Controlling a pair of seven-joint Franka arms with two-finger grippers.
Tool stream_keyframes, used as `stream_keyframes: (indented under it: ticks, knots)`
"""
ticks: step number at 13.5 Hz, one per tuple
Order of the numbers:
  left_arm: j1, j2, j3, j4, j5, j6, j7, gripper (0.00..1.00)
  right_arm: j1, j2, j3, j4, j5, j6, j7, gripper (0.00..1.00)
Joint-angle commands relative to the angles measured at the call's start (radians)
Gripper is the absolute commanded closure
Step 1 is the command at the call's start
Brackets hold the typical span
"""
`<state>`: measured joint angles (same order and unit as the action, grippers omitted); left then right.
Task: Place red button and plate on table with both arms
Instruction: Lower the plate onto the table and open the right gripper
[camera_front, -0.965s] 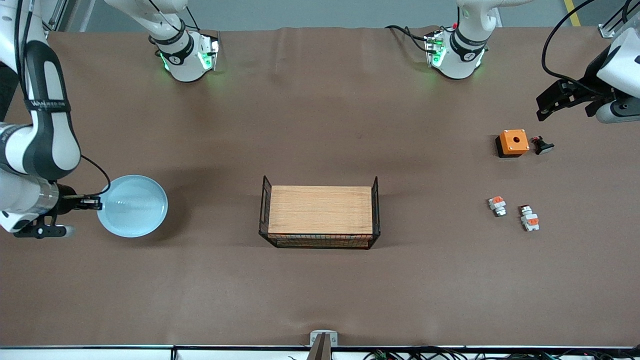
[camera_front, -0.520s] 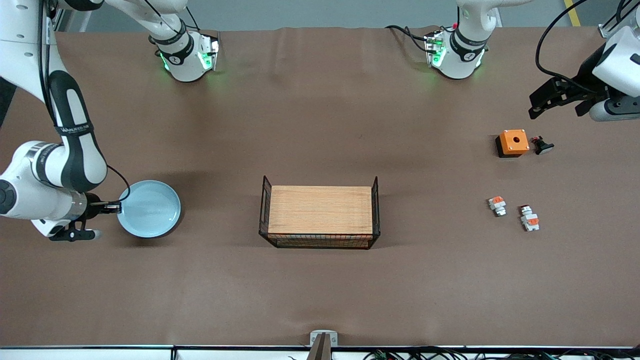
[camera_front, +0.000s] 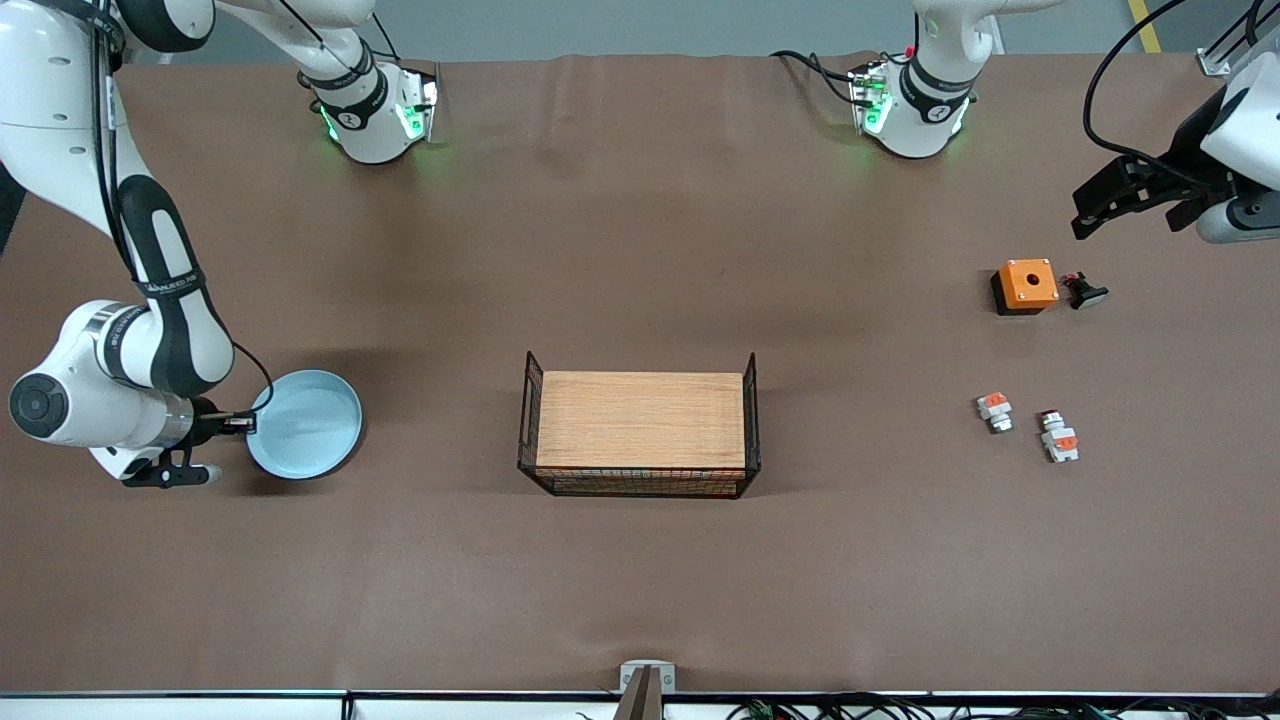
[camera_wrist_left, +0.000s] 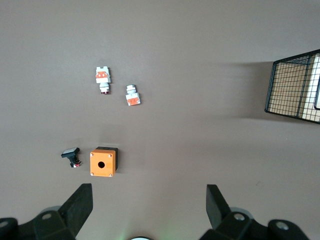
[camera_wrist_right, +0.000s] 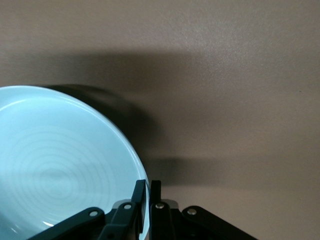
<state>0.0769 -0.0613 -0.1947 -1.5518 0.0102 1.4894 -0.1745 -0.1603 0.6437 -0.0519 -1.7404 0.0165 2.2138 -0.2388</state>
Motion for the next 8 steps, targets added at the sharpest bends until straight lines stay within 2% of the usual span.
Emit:
stream_keyframes:
  ticks: [1,2,3,8]
  knots:
    - [0.000,-0.020,-0.002,-0.004,0.019,-0.005,0.012,0.00,-0.025,-0.001,0.020,0.005,0.000,0.007,-0.014,0.39]
    - [0.001,-0.022,0.003,0.002,0.019,-0.005,0.010,0.00,-0.025,-0.004,0.020,0.007,0.000,0.004,-0.013,0.07]
    - [0.001,-0.023,0.007,0.009,0.019,-0.015,0.010,0.00,-0.021,-0.015,0.021,0.009,0.000,-0.006,-0.008,0.00]
    - [0.006,-0.026,0.009,0.007,0.019,-0.061,0.003,0.00,0.007,-0.198,0.027,0.012,0.000,-0.189,0.006,0.01]
